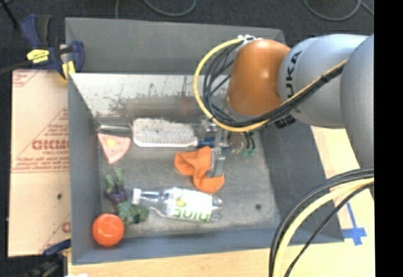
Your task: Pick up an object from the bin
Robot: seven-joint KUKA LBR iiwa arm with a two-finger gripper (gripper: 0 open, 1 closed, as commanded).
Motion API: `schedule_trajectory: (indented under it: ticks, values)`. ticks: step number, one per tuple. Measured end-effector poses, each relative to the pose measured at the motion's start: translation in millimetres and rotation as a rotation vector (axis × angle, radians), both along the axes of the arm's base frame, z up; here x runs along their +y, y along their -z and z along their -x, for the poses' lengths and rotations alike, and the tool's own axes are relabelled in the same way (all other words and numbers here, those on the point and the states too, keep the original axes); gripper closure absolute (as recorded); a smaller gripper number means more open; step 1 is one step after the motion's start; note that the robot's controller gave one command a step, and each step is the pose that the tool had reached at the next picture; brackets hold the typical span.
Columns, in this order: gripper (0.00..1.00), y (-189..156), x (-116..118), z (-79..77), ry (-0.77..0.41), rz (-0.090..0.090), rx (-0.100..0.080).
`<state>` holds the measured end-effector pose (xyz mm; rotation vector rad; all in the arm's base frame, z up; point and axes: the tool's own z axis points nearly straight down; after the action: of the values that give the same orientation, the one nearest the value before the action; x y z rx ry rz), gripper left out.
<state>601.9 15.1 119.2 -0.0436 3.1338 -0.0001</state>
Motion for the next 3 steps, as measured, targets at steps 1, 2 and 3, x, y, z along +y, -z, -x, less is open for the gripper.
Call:
schedule_trajectory:
  ticks: [1,2,3]
  values:
    - [1.00,45.8,-7.9,-17.3,0.129,-0.003,-0.017]
    - [1.00,45.8,-7.9,-17.2,0.129,-0.003,-0.017]
    - [1.00,46.3,-11.5,-30.0,0.104,-0.003,-0.012]
